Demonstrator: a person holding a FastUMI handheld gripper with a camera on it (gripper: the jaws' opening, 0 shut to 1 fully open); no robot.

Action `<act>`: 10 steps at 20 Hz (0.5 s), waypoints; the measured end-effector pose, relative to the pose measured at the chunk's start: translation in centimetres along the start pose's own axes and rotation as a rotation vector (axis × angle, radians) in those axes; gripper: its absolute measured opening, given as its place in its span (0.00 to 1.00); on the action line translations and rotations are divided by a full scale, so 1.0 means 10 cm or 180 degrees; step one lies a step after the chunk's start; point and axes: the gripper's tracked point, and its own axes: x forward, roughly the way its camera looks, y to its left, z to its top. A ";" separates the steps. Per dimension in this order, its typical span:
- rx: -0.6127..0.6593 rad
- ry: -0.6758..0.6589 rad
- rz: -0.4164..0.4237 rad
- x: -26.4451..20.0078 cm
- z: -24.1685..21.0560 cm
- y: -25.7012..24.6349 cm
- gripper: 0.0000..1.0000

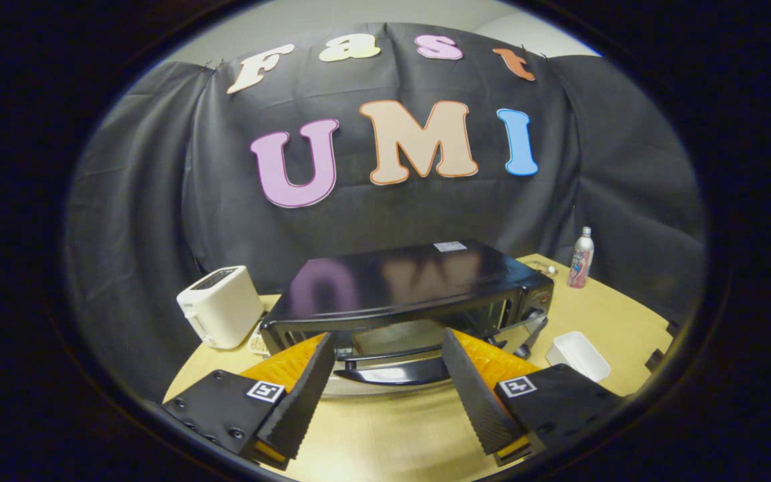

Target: Open the toaster oven, put the food inside, and close the toaster oven door.

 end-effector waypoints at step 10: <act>0.0000 -0.0079 0.0040 0.40 0.15 0.06 1.00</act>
